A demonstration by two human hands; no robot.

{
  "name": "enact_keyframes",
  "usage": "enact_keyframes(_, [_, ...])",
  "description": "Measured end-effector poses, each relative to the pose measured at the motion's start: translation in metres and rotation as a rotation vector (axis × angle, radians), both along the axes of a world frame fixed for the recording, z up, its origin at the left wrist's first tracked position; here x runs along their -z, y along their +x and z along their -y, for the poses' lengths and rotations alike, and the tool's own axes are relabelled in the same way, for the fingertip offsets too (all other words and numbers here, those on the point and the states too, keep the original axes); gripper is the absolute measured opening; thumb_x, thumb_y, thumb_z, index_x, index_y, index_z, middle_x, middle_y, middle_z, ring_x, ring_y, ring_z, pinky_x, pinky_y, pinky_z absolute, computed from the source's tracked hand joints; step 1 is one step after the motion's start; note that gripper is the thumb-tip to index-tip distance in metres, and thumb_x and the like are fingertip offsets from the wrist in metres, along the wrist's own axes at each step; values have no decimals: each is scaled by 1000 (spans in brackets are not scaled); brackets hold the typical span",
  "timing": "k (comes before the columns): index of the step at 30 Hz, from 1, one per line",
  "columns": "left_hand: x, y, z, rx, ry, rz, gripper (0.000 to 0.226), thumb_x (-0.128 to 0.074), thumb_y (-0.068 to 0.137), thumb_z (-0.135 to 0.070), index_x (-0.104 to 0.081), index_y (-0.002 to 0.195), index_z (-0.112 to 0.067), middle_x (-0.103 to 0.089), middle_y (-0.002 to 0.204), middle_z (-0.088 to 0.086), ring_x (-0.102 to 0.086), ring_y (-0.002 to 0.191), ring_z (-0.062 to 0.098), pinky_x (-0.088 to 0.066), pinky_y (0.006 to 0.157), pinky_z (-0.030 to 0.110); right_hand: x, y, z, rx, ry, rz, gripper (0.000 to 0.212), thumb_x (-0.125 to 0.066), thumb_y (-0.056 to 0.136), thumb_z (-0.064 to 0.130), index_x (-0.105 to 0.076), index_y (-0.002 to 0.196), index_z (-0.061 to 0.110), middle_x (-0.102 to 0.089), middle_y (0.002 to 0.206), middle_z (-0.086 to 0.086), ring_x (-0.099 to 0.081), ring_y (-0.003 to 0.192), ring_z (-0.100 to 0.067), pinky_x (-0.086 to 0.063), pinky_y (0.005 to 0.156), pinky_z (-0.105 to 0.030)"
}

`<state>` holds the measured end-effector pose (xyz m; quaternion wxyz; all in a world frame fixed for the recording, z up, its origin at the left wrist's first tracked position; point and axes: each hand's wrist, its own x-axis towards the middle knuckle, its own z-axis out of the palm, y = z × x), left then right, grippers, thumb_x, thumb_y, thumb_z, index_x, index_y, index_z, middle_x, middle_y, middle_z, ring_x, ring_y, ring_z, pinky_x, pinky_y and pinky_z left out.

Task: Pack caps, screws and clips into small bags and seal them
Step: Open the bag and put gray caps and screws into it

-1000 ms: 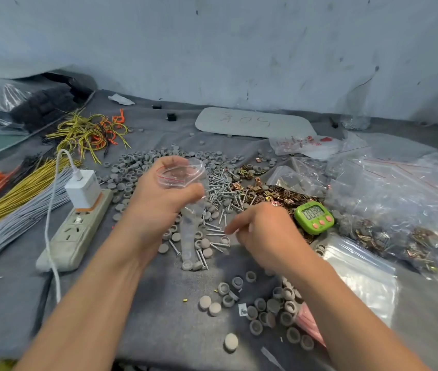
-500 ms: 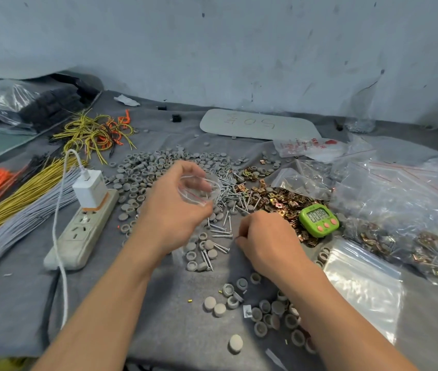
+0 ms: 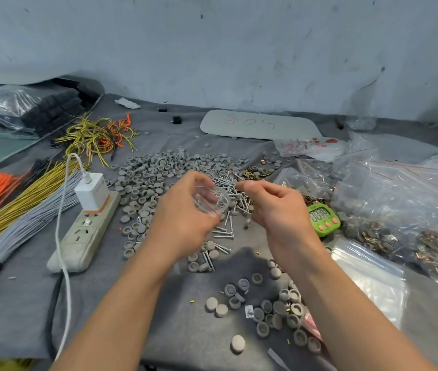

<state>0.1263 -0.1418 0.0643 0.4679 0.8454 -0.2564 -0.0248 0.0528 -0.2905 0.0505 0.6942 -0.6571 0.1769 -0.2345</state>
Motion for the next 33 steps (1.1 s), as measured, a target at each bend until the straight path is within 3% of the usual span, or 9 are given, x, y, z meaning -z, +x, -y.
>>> enact_keyframes(3, [-6,9,-11,-72,-297,-205,46,-84,77,2,-62,109,-23,-74,96,-5,-72,70,5,-58,60,21,8,2,3,23,-318,-250,15,-78,90,18,-83,81,28,-77,77,14,-68,66,-2,-60,68,-27])
enact_keyframes(6, [-10,15,-18,-83,-515,-344,48,-80,75,14,-64,111,-13,-76,90,-2,-72,73,3,-54,61,14,19,3,-17,-196,-735,-474,19,-77,87,18,-79,75,32,-69,64,18,-62,52,-2,-46,47,-14])
enact_keyframes(8, [-10,19,-20,-78,-569,-381,48,-78,76,15,-64,114,-12,-78,98,4,-75,85,11,-56,70,18,24,4,-27,-235,-949,-530,16,-76,84,22,-78,78,36,-61,63,20,-59,55,-3,-46,52,-19])
enact_keyframes(12, [-9,22,-21,-60,-608,-414,46,-77,78,12,-64,114,-14,-76,110,11,-74,97,19,-53,80,24,27,2,-32,-185,-1064,-532,2,-77,84,32,-76,86,33,-67,73,12,-66,71,-16,-56,69,-31])
enact_keyframes(17, [-9,25,-23,-45,-602,-426,49,-78,78,11,-64,118,-12,-77,108,7,-75,98,18,-53,76,21,30,2,-29,-79,-930,-478,14,-68,96,29,-81,90,28,-75,79,13,-69,71,-11,-62,77,-40])
enact_keyframes(20, [-9,24,-24,-49,-541,-346,47,-80,77,11,-64,112,-17,-76,103,1,-75,91,14,-55,67,16,16,1,-19,81,-596,-207,8,-77,92,30,-82,86,34,-75,76,21,-69,71,1,-59,69,-27])
enact_keyframes(23, [-6,18,-20,-51,-279,-84,44,-87,76,-6,-62,103,-32,-74,93,-12,-72,76,8,-57,59,20,-5,-5,-14,158,-381,80,11,-84,85,26,-82,80,36,-77,73,13,-71,67,-4,-59,62,-27])
enact_keyframes(28, [2,1,2,67,185,188,57,-83,73,-12,-52,103,-49,-64,93,-15,-61,82,7,-41,60,22,-9,-8,-16,112,-521,79,8,-84,84,25,-85,84,33,-75,72,18,-68,64,-2,-48,57,-16])
enact_keyframes(33, [0,5,-3,107,75,60,56,-86,71,-7,-57,99,-45,-72,93,-15,-68,67,3,-52,51,20,-1,-5,-22,87,-547,45,17,-79,90,23,-83,86,39,-75,75,22,-68,67,3,-50,59,-12])
